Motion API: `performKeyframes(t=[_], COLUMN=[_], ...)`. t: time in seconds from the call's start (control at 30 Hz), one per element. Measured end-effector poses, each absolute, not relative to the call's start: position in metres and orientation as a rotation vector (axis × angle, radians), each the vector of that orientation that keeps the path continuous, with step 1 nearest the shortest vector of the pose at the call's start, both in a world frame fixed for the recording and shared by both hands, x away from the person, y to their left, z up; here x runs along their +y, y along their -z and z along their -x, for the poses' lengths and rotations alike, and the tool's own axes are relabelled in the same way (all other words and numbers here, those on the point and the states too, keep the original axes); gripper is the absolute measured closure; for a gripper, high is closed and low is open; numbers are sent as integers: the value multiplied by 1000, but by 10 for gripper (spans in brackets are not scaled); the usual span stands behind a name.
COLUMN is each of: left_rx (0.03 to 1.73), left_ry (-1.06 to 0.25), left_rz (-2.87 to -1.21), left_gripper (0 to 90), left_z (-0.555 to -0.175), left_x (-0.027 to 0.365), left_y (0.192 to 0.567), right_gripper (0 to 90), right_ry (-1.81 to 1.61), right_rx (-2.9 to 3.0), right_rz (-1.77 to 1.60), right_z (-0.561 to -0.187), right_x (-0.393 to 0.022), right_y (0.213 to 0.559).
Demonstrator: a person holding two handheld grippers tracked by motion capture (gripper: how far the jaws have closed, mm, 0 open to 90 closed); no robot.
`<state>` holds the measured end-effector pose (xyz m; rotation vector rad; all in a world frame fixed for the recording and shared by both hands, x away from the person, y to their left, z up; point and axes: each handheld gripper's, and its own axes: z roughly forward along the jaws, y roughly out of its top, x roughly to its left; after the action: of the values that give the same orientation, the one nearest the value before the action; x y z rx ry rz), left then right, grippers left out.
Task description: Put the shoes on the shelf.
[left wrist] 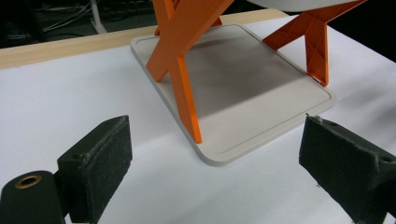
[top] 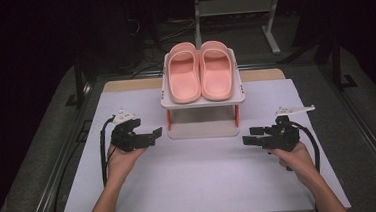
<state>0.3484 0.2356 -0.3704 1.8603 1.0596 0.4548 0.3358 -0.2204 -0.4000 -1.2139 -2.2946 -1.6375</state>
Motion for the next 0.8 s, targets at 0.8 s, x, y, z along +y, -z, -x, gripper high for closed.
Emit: performKeyframes(t=[0.8], left_rx=[1072], left_ry=[-456], left_rz=[-1859], left_gripper=[90], left_z=[-333], left_x=[246], left_y=[381], right_gripper=[294], right_ry=[1646], right_rx=[-2266], right_rz=[1253], right_z=[-316], right_x=[-237], right_y=[414])
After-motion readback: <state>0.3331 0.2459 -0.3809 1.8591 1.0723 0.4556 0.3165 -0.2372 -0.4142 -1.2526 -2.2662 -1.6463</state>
